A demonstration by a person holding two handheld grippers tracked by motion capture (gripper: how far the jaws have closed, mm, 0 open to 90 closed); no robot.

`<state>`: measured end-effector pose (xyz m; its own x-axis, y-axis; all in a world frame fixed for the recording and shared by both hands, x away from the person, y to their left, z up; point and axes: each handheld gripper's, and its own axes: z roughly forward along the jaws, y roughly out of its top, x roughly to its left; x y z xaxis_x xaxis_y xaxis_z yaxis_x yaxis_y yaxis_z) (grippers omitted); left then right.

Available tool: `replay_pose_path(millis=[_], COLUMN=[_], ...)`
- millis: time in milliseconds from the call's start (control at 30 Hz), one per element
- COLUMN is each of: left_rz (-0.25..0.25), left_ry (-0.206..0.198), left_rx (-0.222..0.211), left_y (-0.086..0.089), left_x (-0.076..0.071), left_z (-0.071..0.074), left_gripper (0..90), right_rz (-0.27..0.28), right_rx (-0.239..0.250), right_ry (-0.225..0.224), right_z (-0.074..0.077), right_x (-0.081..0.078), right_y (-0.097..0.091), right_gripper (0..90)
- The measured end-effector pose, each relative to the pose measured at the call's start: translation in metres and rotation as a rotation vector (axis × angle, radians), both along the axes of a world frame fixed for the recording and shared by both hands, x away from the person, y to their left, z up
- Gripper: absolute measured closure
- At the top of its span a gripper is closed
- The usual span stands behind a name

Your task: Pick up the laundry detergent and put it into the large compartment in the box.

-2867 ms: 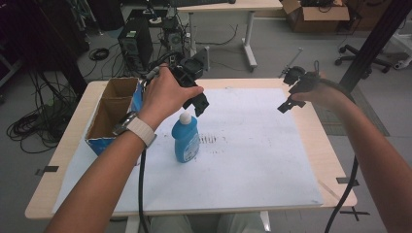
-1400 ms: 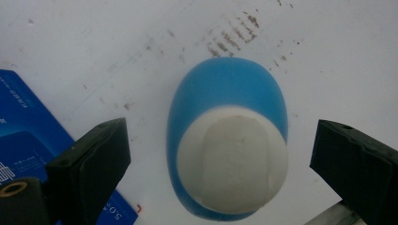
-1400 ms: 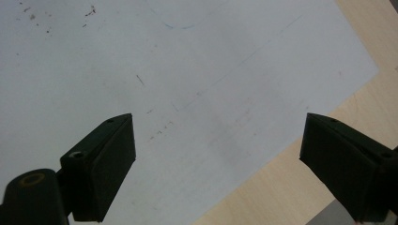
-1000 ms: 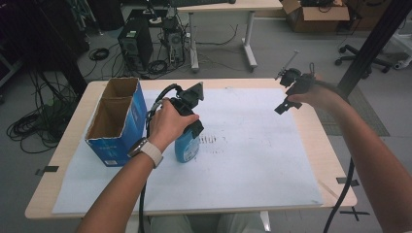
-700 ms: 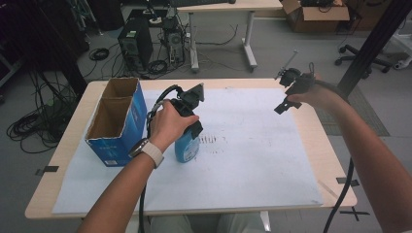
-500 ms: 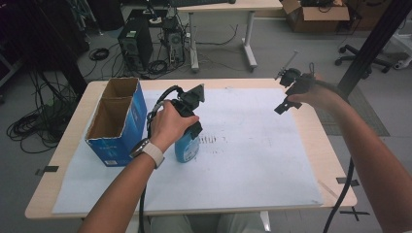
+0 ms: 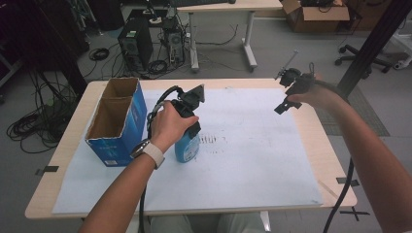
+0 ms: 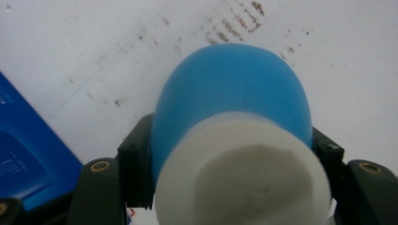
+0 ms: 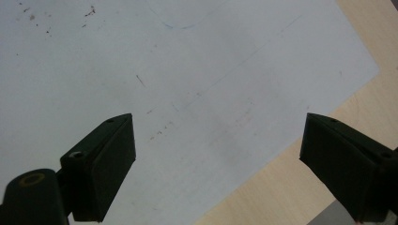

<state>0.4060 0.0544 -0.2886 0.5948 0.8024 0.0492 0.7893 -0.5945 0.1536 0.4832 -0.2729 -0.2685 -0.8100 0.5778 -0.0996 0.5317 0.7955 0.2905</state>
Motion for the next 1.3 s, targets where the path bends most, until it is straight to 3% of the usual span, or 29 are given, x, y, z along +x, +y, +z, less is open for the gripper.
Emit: replay_pose_path(millis=[367,567,767,1100,1200,1300], left_rz=[0.012,0.035,0.059,0.088,0.101,0.121], left_ry=[0.002,0.001,-0.010,-0.017,-0.007,0.011], left_rx=[-0.021,-0.042,-0.064,-0.065,-0.067,-0.063], left_y=[0.002,0.006,0.009,0.017,0.021,0.027], left_x=[0.001,0.000,-0.003,-0.008,-0.008,-0.008], left_z=[0.001,0.012,0.038,0.087,0.097,0.116], left_gripper=[36.8,36.9,36.9,37.0,37.1,37.1], right_rz=[-0.001,-0.001,0.001,0.005,0.006,0.007], right_rx=[-0.002,0.002,0.004,0.005,0.005,0.005], right_ry=[0.001,-0.001,-0.005,-0.007,-0.009,-0.010], right_z=[0.000,0.001,0.003,0.005,0.005,0.006], right_x=[0.000,0.000,-0.002,-0.005,-0.005,-0.006], right_y=[-0.001,-0.001,-0.001,-0.002,-0.001,0.000], right_gripper=[10.7,10.7,10.7,10.8,10.8,10.8])
